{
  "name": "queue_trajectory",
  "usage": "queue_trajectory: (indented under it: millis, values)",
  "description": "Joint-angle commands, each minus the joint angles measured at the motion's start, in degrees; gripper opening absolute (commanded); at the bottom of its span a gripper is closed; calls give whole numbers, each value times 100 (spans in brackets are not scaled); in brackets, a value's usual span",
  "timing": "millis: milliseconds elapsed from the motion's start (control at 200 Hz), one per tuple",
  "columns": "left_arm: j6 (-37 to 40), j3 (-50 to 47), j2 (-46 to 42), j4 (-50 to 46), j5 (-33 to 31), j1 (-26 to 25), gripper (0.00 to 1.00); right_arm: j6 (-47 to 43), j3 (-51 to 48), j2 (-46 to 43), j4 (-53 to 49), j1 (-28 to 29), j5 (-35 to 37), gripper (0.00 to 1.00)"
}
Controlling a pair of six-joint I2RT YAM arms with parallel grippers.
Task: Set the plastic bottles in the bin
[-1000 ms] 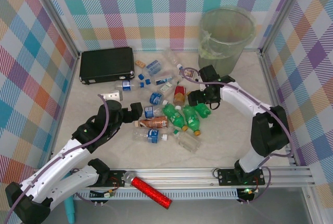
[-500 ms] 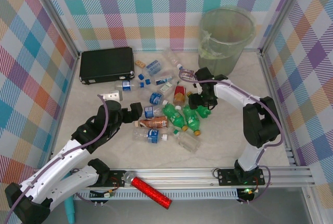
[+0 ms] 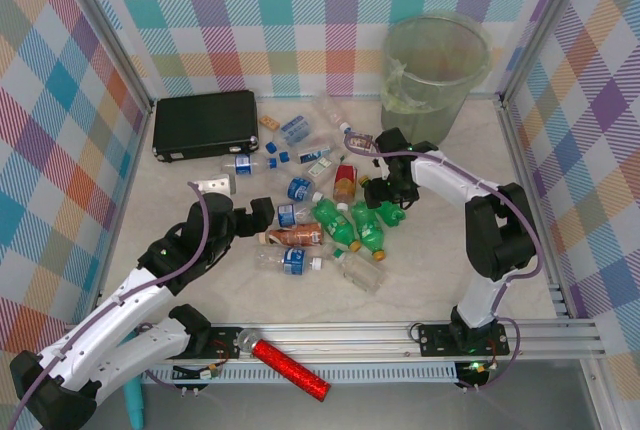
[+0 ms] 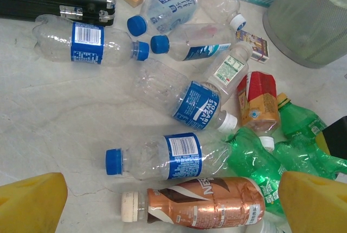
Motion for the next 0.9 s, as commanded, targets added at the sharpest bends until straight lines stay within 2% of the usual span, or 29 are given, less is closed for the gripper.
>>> queue_trajectory:
  millis: [0, 500, 895]
  values:
    - [-4, -65, -24, 164, 53, -55, 99, 34, 121, 111, -160, -72, 90, 74]
    - [28, -65, -20, 232, 87, -55, 100, -6, 218, 344, -207, -127, 44, 74]
    - [-5, 46, 435, 456, 223, -55, 100, -49, 391, 548, -229, -197, 16, 72]
